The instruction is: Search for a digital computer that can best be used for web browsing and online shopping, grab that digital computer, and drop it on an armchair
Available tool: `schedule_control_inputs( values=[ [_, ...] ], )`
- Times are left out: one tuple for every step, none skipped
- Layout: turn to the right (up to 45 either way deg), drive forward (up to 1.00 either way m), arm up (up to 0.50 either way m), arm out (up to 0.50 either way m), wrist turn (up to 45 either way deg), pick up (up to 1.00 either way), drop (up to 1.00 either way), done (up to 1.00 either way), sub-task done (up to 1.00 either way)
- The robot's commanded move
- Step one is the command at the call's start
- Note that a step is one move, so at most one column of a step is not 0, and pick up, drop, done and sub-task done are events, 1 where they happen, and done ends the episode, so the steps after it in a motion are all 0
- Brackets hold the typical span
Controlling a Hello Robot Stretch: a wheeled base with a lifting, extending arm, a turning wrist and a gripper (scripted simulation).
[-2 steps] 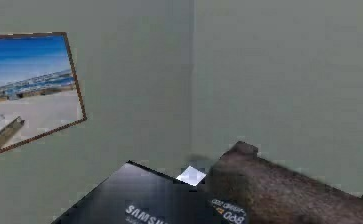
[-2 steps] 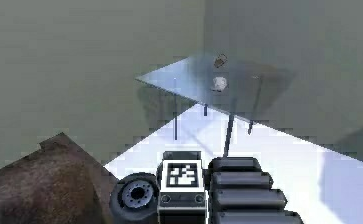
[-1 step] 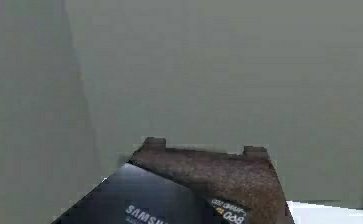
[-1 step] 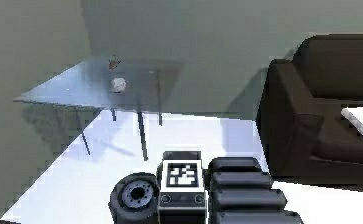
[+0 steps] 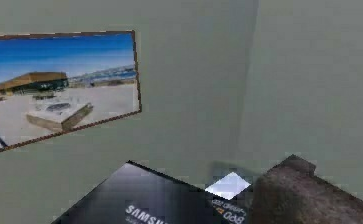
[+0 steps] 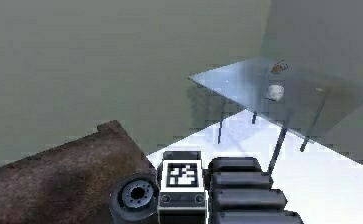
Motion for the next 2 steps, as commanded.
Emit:
schedule_control_inputs(
  values=[
    [-21.0,0.00,0.00,0.00,0.0,0.00,0.00,0.00,0.00],
    [0.0,0.00,0.00,0.48,0.0,0.00,0.00,0.00,0.00]
  ],
)
